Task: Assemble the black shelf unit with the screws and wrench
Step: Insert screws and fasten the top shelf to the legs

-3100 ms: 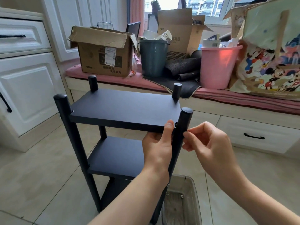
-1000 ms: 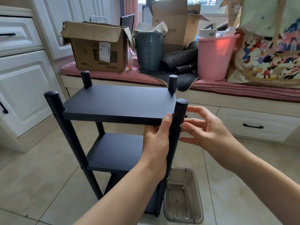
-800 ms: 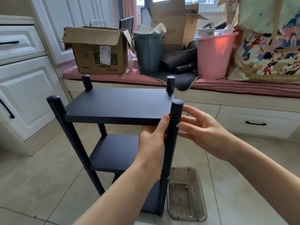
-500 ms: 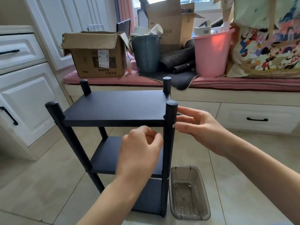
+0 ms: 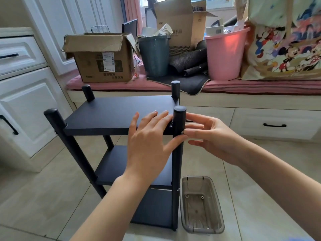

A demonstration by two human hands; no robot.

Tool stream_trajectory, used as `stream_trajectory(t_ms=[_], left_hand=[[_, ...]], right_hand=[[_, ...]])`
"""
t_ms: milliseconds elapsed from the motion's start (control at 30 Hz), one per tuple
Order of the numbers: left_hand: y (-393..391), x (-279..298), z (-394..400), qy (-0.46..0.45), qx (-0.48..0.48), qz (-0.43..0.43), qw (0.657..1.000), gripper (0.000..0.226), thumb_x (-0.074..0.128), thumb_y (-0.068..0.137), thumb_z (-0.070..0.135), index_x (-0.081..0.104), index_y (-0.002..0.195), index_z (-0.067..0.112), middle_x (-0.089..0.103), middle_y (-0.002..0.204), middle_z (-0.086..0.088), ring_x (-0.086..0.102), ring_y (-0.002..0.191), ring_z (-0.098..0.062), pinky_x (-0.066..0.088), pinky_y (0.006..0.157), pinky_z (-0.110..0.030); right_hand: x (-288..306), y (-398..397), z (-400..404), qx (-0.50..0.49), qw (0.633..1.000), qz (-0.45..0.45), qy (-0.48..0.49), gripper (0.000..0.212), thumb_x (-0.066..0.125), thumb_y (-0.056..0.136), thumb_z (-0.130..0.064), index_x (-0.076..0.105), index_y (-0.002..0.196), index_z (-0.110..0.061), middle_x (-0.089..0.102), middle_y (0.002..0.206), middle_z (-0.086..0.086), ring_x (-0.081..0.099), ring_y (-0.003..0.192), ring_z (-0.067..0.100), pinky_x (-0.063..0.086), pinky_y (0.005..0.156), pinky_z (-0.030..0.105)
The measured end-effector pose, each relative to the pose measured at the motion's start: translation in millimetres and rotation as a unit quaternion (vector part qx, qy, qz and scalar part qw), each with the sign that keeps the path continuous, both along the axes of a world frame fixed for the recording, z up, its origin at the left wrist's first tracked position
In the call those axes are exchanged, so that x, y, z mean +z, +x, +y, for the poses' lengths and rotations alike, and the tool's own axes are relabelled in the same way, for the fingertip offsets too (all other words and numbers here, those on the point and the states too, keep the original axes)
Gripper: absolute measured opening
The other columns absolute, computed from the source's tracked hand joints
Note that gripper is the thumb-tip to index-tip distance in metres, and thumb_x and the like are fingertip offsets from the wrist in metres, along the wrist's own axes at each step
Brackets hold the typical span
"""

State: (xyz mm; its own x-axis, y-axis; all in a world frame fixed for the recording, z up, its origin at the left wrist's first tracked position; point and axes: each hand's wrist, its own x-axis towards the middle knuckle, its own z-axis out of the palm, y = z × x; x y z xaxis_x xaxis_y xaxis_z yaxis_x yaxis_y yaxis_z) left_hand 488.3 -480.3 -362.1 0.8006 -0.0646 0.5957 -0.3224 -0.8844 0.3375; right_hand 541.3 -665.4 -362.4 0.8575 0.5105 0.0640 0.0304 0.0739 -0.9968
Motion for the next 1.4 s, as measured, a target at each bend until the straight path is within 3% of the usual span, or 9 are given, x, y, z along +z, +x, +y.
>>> stream_trajectory(t_ms=[167,300,467,667,833,967,1067,1233,1400], left_hand=[[2,-3,-3,-0.004,0.013,-0.017,1.000,0.058,0.056,0.088,0.061,0.067,0.129,0.021,0.065,0.134,0.004,0.052,0.134,-0.019,0.018,0.118,-0.041],[2,-4,-6,0.004,0.024,-0.037,0.999,0.059,0.048,0.089,0.062,0.069,0.126,0.021,0.067,0.131,0.004,0.054,0.130,-0.020,0.024,0.109,-0.035],[7,-10,-11,0.006,0.042,-0.073,0.996,0.055,0.050,0.090,0.057,0.072,0.122,0.018,0.068,0.127,0.003,0.056,0.126,-0.020,0.026,0.107,-0.033],[14,-17,-19,0.015,0.068,-0.114,0.991,0.048,0.054,0.090,0.051,0.074,0.117,0.016,0.070,0.123,0.002,0.058,0.123,-0.021,0.026,0.107,-0.035],[21,-19,-24,0.019,0.081,-0.132,0.988,0.047,0.054,0.091,0.050,0.074,0.116,0.016,0.070,0.122,0.002,0.058,0.122,-0.021,0.027,0.107,-0.034],[27,-20,-28,0.020,0.089,-0.134,0.987,0.047,0.053,0.092,0.051,0.074,0.116,0.017,0.069,0.122,0.003,0.058,0.121,-0.020,0.028,0.107,-0.035],[30,-20,-31,0.018,0.095,-0.137,0.986,0.045,0.054,0.092,0.050,0.074,0.116,0.017,0.069,0.121,0.003,0.058,0.121,-0.019,0.029,0.106,-0.037],[30,-19,-36,0.004,0.102,-0.129,0.986,0.043,0.053,0.091,0.049,0.074,0.114,0.019,0.068,0.118,0.006,0.058,0.119,-0.017,0.025,0.106,-0.032],[33,-19,-46,-0.004,0.113,-0.130,0.985,0.041,0.053,0.090,0.050,0.075,0.112,0.023,0.067,0.114,0.010,0.058,0.112,-0.016,0.026,0.104,-0.031]], right_hand=[[1,0,-4,0.014,1.000,-0.005,0.008,0.039,0.073,0.079,-0.032,0.070,0.115,-0.046,0.074,0.114,0.001,0.069,0.103,0.010,0.043,0.090,0.036],[-8,2,-12,-0.009,1.000,-0.011,-0.013,0.053,0.075,0.080,-0.035,0.061,0.131,-0.038,0.073,0.116,0.004,0.066,0.113,0.016,0.045,0.094,0.039],[-45,11,-30,-0.036,0.994,-0.002,-0.106,0.028,0.063,0.094,-0.025,0.067,0.122,-0.028,0.075,0.111,-0.002,0.069,0.107,0.013,0.056,0.092,0.032],[-136,29,-56,-0.055,0.971,0.106,-0.207,0.016,0.063,0.095,-0.010,0.072,0.108,-0.012,0.077,0.099,0.006,0.073,0.096,0.018,0.058,0.087,0.033],[-238,46,-60,-0.062,0.927,0.106,-0.355,0.016,0.065,0.091,-0.005,0.072,0.105,-0.008,0.075,0.097,0.007,0.072,0.091,0.019,0.058,0.086,0.032],[-315,64,-47,-0.023,0.854,0.012,-0.520,0.022,0.061,0.094,-0.011,0.069,0.115,-0.011,0.070,0.117,0.007,0.065,0.108,0.017,0.050,0.093,0.024],[-356,66,-39,0.065,0.790,-0.012,-0.609,0.015,0.046,0.096,-0.007,0.060,0.102,-0.012,0.062,0.123,0.014,0.061,0.112,0.027,0.045,0.082,0.027],[-396,70,-36,0.109,0.748,-0.048,-0.653,0.035,0.044,0.093,0.005,0.053,0.126,-0.001,0.052,0.133,0.021,0.055,0.122,0.031,0.044,0.102,0.033],[-408,84,-46,0.118,0.713,-0.095,-0.685,0.035,0.039,0.099,-0.001,0.055,0.131,-0.002,0.056,0.134,0.017,0.055,0.124,0.029,0.043,0.103,0.032]])
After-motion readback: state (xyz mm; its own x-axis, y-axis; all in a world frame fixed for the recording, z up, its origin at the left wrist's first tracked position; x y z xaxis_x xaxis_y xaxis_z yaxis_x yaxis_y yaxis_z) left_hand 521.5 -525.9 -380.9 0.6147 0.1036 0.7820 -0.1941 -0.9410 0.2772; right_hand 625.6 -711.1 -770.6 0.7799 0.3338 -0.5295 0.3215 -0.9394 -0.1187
